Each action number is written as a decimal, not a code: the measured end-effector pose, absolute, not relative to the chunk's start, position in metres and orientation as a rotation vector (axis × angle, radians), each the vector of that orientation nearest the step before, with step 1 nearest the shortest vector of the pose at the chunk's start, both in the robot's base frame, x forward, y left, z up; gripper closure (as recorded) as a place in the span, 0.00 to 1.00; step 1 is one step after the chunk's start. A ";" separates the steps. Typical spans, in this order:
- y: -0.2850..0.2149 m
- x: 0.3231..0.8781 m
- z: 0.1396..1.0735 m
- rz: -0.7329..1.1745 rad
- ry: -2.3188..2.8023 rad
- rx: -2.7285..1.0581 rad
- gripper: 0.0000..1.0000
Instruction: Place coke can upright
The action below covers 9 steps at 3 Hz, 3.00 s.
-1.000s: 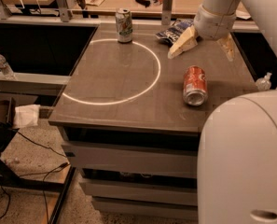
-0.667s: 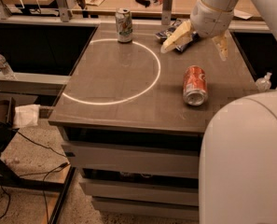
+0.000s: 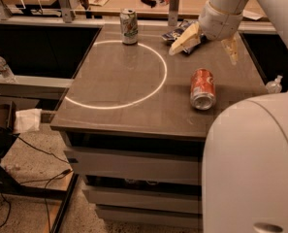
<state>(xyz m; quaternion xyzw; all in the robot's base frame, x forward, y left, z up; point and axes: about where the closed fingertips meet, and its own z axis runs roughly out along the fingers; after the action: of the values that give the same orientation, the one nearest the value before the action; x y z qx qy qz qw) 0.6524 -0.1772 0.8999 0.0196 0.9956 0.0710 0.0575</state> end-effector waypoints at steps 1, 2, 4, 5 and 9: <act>-0.191 0.644 0.901 0.151 3.052 0.157 0.00; -0.198 0.636 0.906 0.118 3.061 0.218 0.00; -0.200 0.606 0.894 0.108 3.079 0.150 0.00; -0.199 0.583 0.886 0.086 3.066 0.023 0.00; -0.178 0.597 0.834 -0.045 3.114 -0.167 0.00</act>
Offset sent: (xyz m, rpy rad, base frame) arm -0.0651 -0.0380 0.0206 -0.1137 0.2107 -0.1386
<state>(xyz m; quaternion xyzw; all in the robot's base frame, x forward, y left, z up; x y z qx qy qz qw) 0.5968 -0.1784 0.8339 -0.0537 0.9984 -0.0144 0.0114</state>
